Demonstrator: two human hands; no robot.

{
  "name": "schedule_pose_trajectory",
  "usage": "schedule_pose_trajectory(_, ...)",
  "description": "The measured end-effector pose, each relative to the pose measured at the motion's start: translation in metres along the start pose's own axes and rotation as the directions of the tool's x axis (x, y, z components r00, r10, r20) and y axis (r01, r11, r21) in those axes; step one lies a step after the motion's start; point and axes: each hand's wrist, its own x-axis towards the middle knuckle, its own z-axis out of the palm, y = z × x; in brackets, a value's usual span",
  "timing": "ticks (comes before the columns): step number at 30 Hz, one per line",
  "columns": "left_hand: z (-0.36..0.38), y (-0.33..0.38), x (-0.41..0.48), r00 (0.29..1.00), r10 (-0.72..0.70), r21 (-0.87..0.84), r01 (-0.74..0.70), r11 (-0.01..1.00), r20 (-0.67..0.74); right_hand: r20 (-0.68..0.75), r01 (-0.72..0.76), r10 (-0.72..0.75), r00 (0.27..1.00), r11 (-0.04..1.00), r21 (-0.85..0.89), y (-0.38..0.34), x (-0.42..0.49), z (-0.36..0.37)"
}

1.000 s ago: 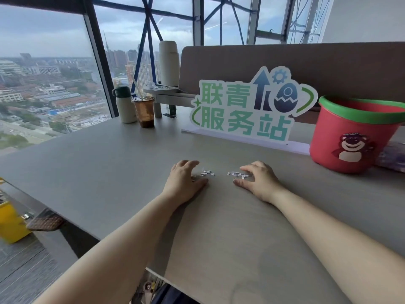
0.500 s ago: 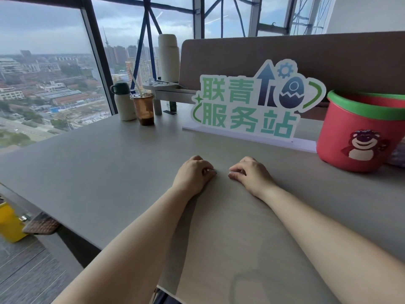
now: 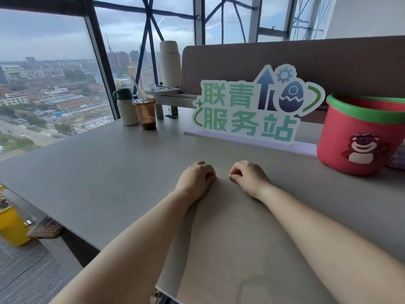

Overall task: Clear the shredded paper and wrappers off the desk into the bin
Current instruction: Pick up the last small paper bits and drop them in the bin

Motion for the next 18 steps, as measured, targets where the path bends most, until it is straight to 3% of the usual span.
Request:
schedule_pose_trajectory(7, -0.013, 0.006, 0.009, 0.998, -0.039, -0.090, 0.035, 0.995, -0.043, 0.022, -0.059, 0.056, 0.998, 0.988, 0.146, 0.009, -0.002, -0.023)
schedule_pose_trajectory(18, -0.024, 0.055, 0.023, 0.994, 0.090, -0.090, -0.096, 0.991, -0.064, -0.010, -0.110, 0.119, 0.993, 0.949, 0.295, 0.014, -0.025, -0.089)
